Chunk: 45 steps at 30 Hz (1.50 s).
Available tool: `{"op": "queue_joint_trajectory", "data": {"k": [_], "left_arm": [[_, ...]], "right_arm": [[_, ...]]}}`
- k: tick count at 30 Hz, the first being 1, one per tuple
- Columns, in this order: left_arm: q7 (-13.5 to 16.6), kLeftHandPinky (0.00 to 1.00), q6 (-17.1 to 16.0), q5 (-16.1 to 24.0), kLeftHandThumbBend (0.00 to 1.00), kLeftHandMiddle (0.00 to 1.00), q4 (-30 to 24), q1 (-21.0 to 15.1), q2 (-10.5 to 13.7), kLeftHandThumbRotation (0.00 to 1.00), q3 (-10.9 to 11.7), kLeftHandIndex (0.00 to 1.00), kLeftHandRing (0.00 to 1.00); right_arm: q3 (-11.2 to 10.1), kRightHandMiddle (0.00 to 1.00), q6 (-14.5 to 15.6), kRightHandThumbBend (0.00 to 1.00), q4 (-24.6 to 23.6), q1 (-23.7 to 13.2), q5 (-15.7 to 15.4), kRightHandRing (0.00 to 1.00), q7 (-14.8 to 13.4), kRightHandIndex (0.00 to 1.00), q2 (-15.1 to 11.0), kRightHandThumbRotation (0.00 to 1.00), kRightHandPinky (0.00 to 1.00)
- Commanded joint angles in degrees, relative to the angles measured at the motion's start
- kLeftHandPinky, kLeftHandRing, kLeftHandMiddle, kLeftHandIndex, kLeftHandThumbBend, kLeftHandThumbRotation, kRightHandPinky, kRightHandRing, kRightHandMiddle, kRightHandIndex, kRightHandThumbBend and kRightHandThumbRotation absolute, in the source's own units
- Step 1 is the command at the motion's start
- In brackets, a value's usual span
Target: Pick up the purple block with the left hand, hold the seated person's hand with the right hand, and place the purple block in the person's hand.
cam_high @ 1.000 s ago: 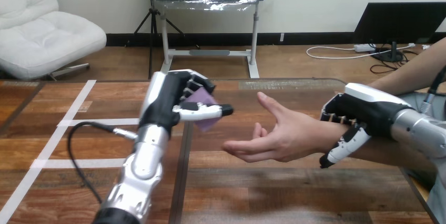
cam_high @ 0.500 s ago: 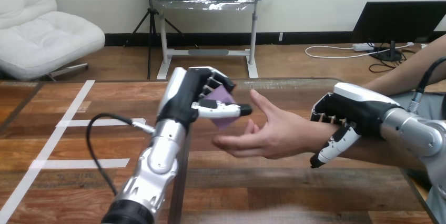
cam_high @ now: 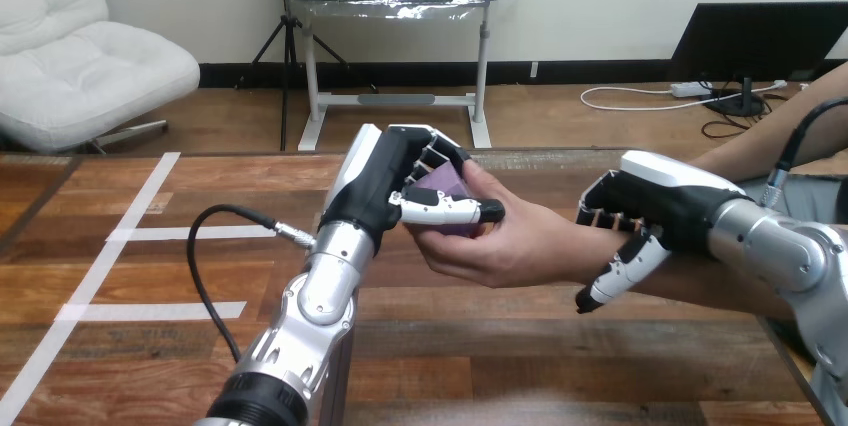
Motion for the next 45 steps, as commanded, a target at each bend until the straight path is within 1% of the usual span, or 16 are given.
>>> {"op": "queue_joint_trajectory", "data": {"k": [1, 10, 15, 19, 25, 39, 42, 45], "left_arm": [[-0.3, 0.41, -1.0, 0.0, 0.77, 0.46, 0.6, -5.1, -0.4, 0.00, -0.5, 0.44, 0.43], [-0.7, 0.41, -1.6, 0.2, 0.77, 0.45, 1.1, -5.3, -1.0, 0.00, -0.9, 0.44, 0.43], [-1.0, 0.41, -1.6, 0.3, 0.77, 0.45, 1.1, -5.3, -1.2, 0.00, -1.1, 0.43, 0.42], [-1.2, 0.41, -1.3, 0.4, 0.78, 0.45, 1.0, -5.1, -1.4, 0.00, -1.2, 0.43, 0.42], [-1.1, 0.40, -1.6, 0.4, 0.78, 0.45, 1.1, -4.9, -1.6, 0.00, -1.2, 0.43, 0.42], [-2.0, 0.40, -1.3, -0.3, 0.78, 0.45, 0.8, -4.4, -1.8, 0.00, -0.9, 0.43, 0.42], [-2.5, 0.40, 0.0, -0.5, 0.79, 0.45, 0.5, -4.3, -1.8, 0.00, -0.8, 0.44, 0.43], [-3.5, 0.40, 1.9, -0.6, 0.80, 0.47, -0.4, -4.2, -1.7, 0.00, -0.8, 0.46, 0.44]], "right_arm": [[0.9, 0.50, 0.7, 0.85, -0.1, -1.0, 0.2, 0.43, 0.8, 0.49, 1.4, 0.05, 0.33], [0.8, 0.51, 0.9, 0.85, -0.4, -1.4, 0.2, 0.43, 1.0, 0.48, 2.0, 0.07, 0.34], [0.7, 0.47, 0.2, 0.86, -0.1, -1.7, 0.6, 0.39, 0.9, 0.47, 2.0, 0.06, 0.30], [0.7, 0.47, -0.1, 0.86, 0.2, -2.0, 0.7, 0.38, 1.1, 0.47, 1.9, 0.06, 0.29], [0.8, 0.49, -0.3, 0.86, 0.3, -2.2, 0.5, 0.42, 1.0, 0.47, 1.8, 0.06, 0.32], [0.7, 0.50, -0.6, 0.86, 0.4, -2.2, 0.3, 0.42, 0.9, 0.48, 1.8, 0.08, 0.33], [0.6, 0.50, -0.8, 0.86, 0.5, -2.1, 0.4, 0.43, 0.9, 0.48, 1.7, 0.08, 0.33], [0.6, 0.50, -1.0, 0.86, 0.7, -2.1, 0.6, 0.43, 1.0, 0.48, 1.7, 0.08, 0.34]]}}
